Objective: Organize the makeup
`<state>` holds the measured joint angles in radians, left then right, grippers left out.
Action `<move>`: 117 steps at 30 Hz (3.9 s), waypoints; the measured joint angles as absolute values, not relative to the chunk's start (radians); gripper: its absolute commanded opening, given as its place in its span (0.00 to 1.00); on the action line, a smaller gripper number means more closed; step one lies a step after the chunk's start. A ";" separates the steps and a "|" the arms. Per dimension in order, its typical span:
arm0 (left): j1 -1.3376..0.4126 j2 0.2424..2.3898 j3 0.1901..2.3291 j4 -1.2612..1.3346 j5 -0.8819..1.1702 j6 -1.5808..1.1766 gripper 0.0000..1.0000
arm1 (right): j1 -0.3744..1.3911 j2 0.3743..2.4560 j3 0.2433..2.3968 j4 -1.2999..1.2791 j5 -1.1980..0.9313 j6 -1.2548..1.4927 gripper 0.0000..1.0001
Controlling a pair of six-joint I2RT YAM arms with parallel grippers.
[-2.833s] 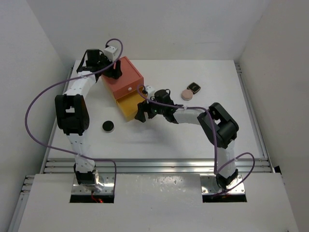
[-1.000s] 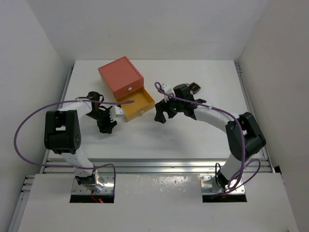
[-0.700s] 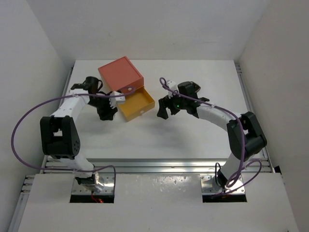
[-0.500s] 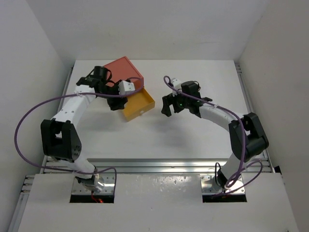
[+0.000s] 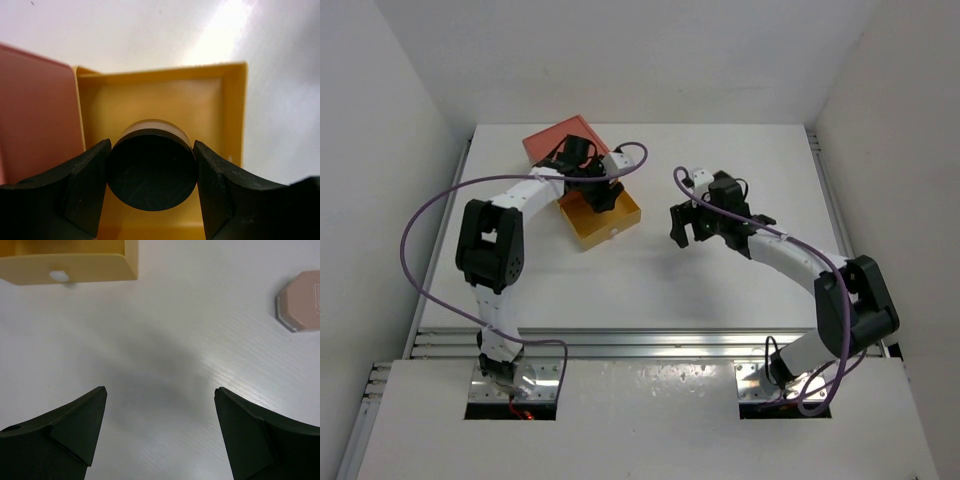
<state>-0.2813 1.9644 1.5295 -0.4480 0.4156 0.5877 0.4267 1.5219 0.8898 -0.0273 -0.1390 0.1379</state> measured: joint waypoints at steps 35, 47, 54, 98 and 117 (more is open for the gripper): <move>-0.350 2.030 1.568 -0.371 0.313 0.408 0.97 | 0.348 1.647 1.021 -0.106 0.049 0.175 0.84; -0.349 1.866 1.657 -0.441 0.282 0.366 0.97 | 0.308 2.111 1.515 -0.154 0.318 0.237 0.94; -0.271 1.867 1.833 -0.447 0.171 0.263 0.97 | 0.290 2.253 1.642 -0.276 0.389 0.290 0.94; -0.064 2.023 1.718 -0.231 0.145 0.090 0.97 | 0.613 2.193 1.662 0.022 -0.313 0.183 0.13; -0.053 2.038 1.717 -0.195 0.196 0.066 0.97 | 0.669 2.412 1.821 0.103 -0.130 0.088 0.30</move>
<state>-0.0532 2.0384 1.7172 -0.1951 0.1963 0.0658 0.6685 2.4119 1.8210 0.1032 -0.1295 0.0875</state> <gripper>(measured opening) 0.971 0.653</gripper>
